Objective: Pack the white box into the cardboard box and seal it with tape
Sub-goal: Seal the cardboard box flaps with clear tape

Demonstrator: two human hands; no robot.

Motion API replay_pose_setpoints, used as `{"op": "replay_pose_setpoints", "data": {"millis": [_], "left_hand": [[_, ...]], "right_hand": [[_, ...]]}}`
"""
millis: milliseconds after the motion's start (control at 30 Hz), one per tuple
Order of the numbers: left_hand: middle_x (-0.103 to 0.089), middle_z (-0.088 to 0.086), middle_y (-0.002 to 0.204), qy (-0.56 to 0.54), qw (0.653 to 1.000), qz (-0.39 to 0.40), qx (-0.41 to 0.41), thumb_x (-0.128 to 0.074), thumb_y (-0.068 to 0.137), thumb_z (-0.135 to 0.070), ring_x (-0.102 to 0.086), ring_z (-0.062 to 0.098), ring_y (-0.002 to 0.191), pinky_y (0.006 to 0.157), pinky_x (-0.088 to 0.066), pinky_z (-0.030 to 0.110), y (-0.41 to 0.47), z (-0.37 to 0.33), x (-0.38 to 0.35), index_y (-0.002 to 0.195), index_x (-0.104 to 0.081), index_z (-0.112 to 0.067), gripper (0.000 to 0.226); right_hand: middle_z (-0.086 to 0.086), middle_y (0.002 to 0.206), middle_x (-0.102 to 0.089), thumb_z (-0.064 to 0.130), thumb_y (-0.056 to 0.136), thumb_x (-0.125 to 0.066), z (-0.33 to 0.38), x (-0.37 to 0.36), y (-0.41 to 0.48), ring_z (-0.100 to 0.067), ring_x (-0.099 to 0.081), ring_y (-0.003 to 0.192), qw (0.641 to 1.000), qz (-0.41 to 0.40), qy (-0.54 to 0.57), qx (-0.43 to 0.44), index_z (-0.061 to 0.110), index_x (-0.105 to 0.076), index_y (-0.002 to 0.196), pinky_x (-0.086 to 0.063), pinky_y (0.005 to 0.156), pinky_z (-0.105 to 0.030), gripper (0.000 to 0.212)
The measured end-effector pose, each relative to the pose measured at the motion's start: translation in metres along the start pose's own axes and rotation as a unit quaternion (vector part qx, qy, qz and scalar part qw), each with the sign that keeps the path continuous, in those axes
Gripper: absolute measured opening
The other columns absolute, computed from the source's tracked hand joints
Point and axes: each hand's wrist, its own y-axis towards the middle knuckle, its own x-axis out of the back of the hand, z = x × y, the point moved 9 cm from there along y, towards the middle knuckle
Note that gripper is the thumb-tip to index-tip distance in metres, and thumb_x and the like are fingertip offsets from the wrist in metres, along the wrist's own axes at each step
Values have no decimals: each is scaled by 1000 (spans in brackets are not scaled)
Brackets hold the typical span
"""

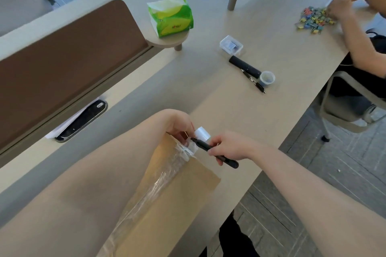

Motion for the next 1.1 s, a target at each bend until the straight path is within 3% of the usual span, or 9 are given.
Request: {"op": "replay_pose_setpoints", "data": {"millis": [100, 233, 367, 533, 667, 800, 900, 1033, 1100], "left_hand": [[-68, 17, 99, -17, 1000, 13, 1, -61, 92, 2, -66, 33, 91, 83, -59, 36, 1, 2, 0, 107, -61, 1, 15], [-66, 12, 93, -48, 999, 6, -19, -58, 91, 7, -69, 20, 79, 62, -57, 22, 1, -2, 1, 101, -57, -4, 14], [-67, 15, 107, -47, 998, 13, -37, -61, 89, 4, -68, 21, 94, 84, -56, 25, 7, -2, -1, 106, -62, -4, 18], [-67, 10, 100, -75, 996, 16, -44, -60, 89, 7, -69, 17, 88, 76, -57, 21, 8, -3, -1, 105, -64, -6, 21], [-67, 7, 94, -66, 997, 18, -42, -59, 90, 8, -67, 13, 83, 69, -56, 18, 5, -4, -3, 102, -64, -7, 20], [-68, 8, 90, -70, 997, 10, -43, -59, 89, 10, -67, 14, 77, 64, -55, 18, 2, -4, -4, 102, -65, -5, 21], [-67, 14, 94, -99, 994, -32, -42, -61, 86, 13, -70, 19, 79, 66, -58, 20, 7, 0, 7, 103, -64, 0, 21], [-68, 16, 96, -90, 993, -58, -52, -61, 87, 12, -71, 20, 80, 70, -59, 22, 5, -1, 9, 105, -66, 6, 20], [-67, 14, 89, -101, 987, -100, -79, -62, 87, 11, -69, 18, 76, 67, -59, 20, -1, -8, 18, 91, -66, 1, 11]], "right_hand": [[7, 67, -72, 31, 93, -56, 7, -4, 4, -13, -60, 67, 1000, 6, -26, 2, 14, -69, 92, -48, 70, -31, 21], [5, 68, -70, 28, 93, -55, 15, -5, 8, -15, -58, 66, 998, -6, -61, -2, 9, -70, 88, -50, 71, -32, 25], [5, 67, -71, 29, 91, -55, 18, -2, 12, -18, -62, 68, 995, -21, -100, -9, 11, -70, 82, -55, 77, -39, 25], [5, 66, -71, 29, 91, -53, 24, 1, 12, -19, -60, 59, 989, -20, -144, -17, 15, -65, 75, -56, 72, -38, 25], [2, 73, -71, 27, 92, -51, 28, 4, 8, -16, -52, 46, 983, -17, -181, -20, 15, -67, 88, -46, 58, -27, 21], [2, 71, -69, 23, 90, -52, 23, 6, 5, -15, -51, 48, 974, -10, -225, -28, 19, -64, 81, -41, 54, -24, 16], [3, 63, -60, 22, 86, -56, 1, 5, -3, -21, -51, 57, 961, 17, -267, -65, 14, -69, 88, -37, 53, -24, 16], [5, 64, -65, 22, 86, -56, -20, 11, -13, -14, -51, 52, 978, 24, -187, -93, 15, -70, 87, -41, 54, -24, 16], [5, 65, -67, 19, 87, -54, -16, 15, -17, -12, -54, 53, 989, 0, -116, -86, 15, -66, 83, -39, 49, -22, 14]]}}
